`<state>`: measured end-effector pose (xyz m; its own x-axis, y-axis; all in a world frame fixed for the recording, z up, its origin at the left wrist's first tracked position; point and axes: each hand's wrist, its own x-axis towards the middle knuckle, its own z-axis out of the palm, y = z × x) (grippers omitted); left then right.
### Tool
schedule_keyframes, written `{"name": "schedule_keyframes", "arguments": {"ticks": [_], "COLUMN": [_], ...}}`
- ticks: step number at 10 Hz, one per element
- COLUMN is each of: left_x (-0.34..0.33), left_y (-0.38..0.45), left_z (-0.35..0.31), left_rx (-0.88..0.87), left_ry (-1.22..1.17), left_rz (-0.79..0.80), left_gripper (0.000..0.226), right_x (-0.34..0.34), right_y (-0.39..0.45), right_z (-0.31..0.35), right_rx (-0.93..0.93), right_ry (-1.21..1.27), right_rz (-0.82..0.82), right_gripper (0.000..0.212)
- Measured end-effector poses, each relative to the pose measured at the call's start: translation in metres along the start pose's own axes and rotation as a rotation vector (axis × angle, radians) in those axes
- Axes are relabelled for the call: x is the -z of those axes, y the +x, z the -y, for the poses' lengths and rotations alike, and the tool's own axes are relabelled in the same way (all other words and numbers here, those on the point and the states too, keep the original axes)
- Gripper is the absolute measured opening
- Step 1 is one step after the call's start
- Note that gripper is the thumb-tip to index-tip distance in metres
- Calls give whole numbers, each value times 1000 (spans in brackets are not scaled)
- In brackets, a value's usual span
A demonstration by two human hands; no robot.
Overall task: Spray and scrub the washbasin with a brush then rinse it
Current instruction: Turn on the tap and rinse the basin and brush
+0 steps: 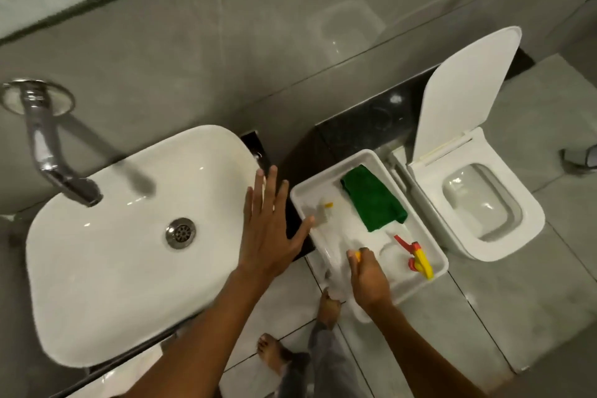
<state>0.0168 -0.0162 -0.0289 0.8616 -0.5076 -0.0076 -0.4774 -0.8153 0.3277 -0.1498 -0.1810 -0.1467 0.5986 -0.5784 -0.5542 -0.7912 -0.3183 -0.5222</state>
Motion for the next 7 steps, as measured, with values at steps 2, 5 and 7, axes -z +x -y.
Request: {"name": "schedule_keyframes", "arguments": {"ticks": [2, 5, 7], "left_x": [-2, 0, 0], "left_y": [2, 4, 4], "left_z": [-1, -4, -4], "left_rx": [14, 35, 10], "left_ry": [84, 35, 10], "left_rz": [12, 22, -25], "left_gripper": [82, 80, 75], "right_x": [-28, -39, -39], "right_y": [31, 37, 37], "right_z": [-11, -12, -9], "right_rx": [61, 3, 2], "right_ry": [-17, -42, 24], "right_rz": [39, 53, -38], "right_gripper": [23, 34, 37]}}
